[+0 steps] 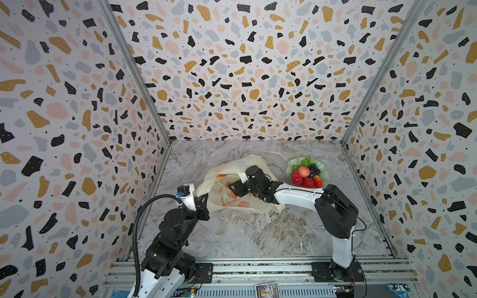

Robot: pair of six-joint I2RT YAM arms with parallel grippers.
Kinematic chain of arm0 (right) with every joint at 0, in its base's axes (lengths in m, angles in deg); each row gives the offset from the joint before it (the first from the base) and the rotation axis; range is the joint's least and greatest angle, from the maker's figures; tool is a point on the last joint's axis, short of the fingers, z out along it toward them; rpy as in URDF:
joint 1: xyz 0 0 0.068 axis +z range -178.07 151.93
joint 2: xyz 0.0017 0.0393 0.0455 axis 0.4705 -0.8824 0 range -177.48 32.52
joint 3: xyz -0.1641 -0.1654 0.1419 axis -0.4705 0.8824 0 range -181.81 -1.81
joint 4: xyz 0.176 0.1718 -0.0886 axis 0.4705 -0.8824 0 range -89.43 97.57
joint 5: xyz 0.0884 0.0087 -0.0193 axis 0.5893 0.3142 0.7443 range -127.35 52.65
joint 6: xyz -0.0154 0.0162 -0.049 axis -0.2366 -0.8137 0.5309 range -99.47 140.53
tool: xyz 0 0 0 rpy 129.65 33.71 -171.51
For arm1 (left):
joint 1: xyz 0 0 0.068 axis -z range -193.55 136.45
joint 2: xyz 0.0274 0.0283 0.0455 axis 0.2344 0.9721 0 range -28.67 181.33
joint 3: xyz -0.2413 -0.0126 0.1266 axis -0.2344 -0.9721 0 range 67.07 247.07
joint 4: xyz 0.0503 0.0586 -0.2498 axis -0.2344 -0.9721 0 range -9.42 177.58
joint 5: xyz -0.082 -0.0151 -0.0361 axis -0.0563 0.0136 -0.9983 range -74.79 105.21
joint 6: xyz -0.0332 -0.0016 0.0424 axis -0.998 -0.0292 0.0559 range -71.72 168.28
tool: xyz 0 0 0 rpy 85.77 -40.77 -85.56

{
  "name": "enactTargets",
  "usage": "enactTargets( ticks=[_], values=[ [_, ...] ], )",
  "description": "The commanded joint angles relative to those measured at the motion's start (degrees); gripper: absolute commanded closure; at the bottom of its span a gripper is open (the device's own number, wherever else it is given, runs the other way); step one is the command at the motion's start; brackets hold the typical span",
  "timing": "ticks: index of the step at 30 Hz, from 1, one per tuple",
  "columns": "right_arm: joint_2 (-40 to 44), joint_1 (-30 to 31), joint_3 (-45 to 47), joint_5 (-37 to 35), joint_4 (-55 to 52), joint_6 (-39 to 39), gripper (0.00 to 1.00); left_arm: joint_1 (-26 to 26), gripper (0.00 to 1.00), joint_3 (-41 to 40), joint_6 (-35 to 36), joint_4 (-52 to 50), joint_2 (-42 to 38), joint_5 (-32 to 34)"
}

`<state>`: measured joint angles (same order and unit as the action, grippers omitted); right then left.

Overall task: Take fruits out of the plastic bag
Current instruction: Adjust the plastic bag at the center of the board.

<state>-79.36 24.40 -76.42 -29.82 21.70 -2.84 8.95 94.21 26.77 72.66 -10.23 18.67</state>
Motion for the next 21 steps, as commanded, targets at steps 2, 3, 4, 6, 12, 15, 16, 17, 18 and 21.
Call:
enactTargets(
  ticks=[2, 3, 4, 6, 12, 15, 16, 17, 18, 21],
  values=[
    [-0.5, 1.2, 0.1, -1.5, 7.0, -5.0, 0.41, -0.4, 0.96, -0.3, 1.2, 2.3, 0.8, -0.5],
    [-1.2, 1.2, -0.2, -1.5, 8.4, -6.5, 0.41, -0.4, 0.96, -0.3, 1.1, 2.3, 0.9, -0.6],
    [-1.9, 1.2, -0.6, -1.8, 9.4, -8.0, 0.40, -0.4, 0.96, -0.2, 1.1, 2.3, 1.1, -0.7],
    [-3.8, 1.2, -2.5, -2.8, 9.9, -10.8, 0.37, -0.3, 0.97, -0.2, 1.3, 2.3, 1.1, -1.0],
    [-12.1, 0.4, -10.6, -5.6, 9.5, -18.6, 0.32, -0.4, 0.97, -0.3, 1.2, 2.4, 1.6, -1.5],
    [-15.9, -0.3, -13.2, -6.4, 9.6, -21.9, 0.30, -0.4, 0.97, -0.3, 1.4, 2.4, 1.8, -2.0],
    [-16.9, -0.5, -13.8, -6.6, 9.8, -22.8, 0.29, -0.3, 0.97, -0.3, 1.5, 2.5, 1.9, -2.0],
    [-17.7, -0.8, -14.1, -6.8, 10.1, -23.7, 0.28, -0.4, 0.97, -0.3, 1.4, 2.4, 1.9, -2.1],
    [-18.4, -1.0, -14.4, -7.1, 10.5, -24.3, 0.27, -0.3, 0.97, -0.3, 1.4, 2.4, 1.9, -2.2],
    [-19.6, -1.5, -14.5, -8.4, 12.2, -25.8, 0.26, -0.3, 0.97, -0.5, 1.4, 2.6, 1.9, -2.4]
  ],
)
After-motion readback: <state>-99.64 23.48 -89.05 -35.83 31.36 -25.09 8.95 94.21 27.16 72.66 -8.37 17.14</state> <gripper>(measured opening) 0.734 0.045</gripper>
